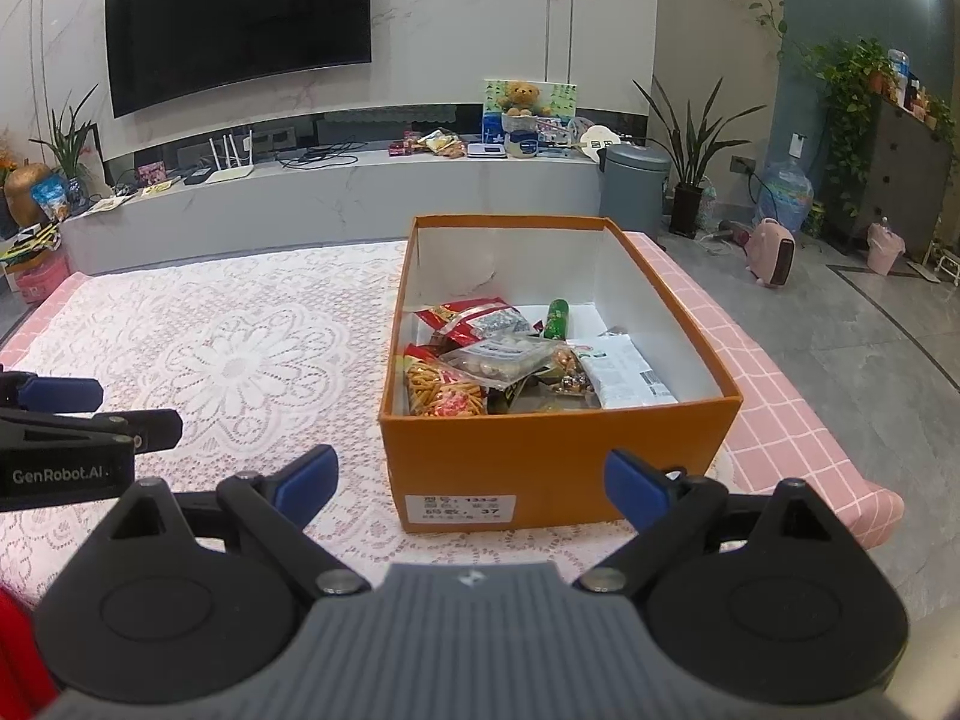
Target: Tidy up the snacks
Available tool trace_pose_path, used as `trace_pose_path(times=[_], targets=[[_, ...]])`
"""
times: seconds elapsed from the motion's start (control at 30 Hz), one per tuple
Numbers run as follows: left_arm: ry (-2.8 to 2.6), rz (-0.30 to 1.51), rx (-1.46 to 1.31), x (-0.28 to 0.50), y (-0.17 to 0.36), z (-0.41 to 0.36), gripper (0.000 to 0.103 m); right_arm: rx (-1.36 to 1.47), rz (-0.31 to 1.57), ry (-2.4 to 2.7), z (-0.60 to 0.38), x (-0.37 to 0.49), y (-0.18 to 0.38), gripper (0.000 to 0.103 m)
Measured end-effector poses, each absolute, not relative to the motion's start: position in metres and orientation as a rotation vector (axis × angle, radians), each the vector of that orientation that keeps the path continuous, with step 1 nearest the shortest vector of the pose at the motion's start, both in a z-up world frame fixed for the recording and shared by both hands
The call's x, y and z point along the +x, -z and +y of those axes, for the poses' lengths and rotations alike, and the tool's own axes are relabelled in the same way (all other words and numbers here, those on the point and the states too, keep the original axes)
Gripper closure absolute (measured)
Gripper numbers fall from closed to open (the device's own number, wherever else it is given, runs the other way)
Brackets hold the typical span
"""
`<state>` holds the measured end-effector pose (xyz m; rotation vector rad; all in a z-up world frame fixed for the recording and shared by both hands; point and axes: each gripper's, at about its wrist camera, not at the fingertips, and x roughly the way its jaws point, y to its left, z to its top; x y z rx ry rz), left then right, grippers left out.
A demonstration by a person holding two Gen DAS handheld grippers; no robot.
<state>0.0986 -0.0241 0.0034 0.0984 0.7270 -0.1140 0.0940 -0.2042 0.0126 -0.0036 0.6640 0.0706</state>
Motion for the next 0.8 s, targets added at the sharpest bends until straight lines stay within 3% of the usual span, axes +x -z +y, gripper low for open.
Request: trace_pose_path(times=[0.8], targets=[[0.096,0.729,0.083,0.0940,-0.0061,-0.0190,0.025,-0.021,0.662,-0.096,-0.1993,0.0909,-0.0144,0.009]])
